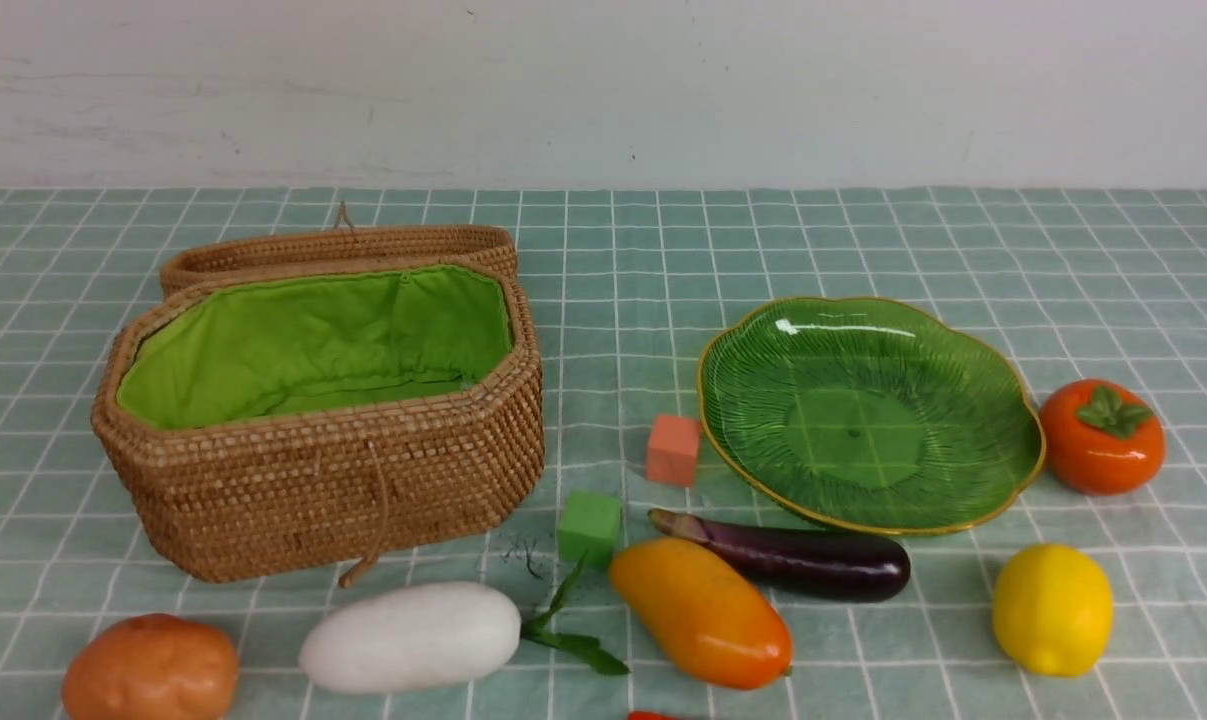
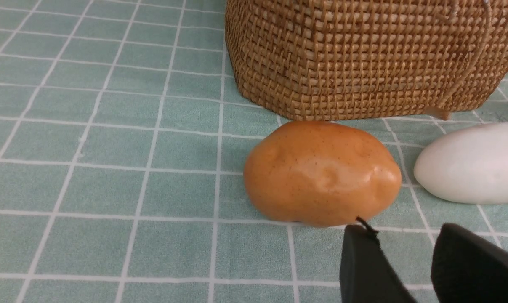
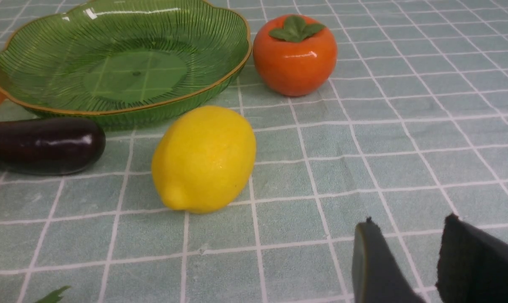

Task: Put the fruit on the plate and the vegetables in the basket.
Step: Use the right arm to grab a lemon and put it into the right plate, then grab a tomato with your right arm and place it on the plate on the right.

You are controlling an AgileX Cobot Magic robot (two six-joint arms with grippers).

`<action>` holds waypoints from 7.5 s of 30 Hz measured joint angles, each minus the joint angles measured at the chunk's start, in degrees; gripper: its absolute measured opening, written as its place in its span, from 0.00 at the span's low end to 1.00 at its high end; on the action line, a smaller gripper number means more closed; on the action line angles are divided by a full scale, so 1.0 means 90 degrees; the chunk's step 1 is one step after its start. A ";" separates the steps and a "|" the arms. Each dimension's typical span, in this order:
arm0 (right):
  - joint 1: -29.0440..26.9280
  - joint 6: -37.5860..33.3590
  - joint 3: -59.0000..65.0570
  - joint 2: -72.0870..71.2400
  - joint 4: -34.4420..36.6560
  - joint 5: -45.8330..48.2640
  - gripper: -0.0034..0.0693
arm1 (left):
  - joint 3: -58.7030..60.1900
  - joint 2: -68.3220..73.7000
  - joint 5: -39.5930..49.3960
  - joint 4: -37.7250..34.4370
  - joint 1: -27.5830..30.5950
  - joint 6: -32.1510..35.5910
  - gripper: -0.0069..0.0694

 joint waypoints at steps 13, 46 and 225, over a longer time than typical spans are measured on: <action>0.0000 0.0000 0.0064 0.0000 0.0308 -0.1850 0.38 | 0.0000 0.0000 0.0000 0.0000 0.0000 0.0000 0.40; 0.0000 0.0713 -0.4584 0.3467 0.1078 0.1411 0.38 | 0.0000 0.0000 0.0000 0.0000 0.0000 0.0000 0.40; 0.2081 0.1666 -0.9012 1.1417 0.0519 0.1779 0.87 | 0.0000 0.0000 0.0000 0.0000 0.0000 0.0000 0.40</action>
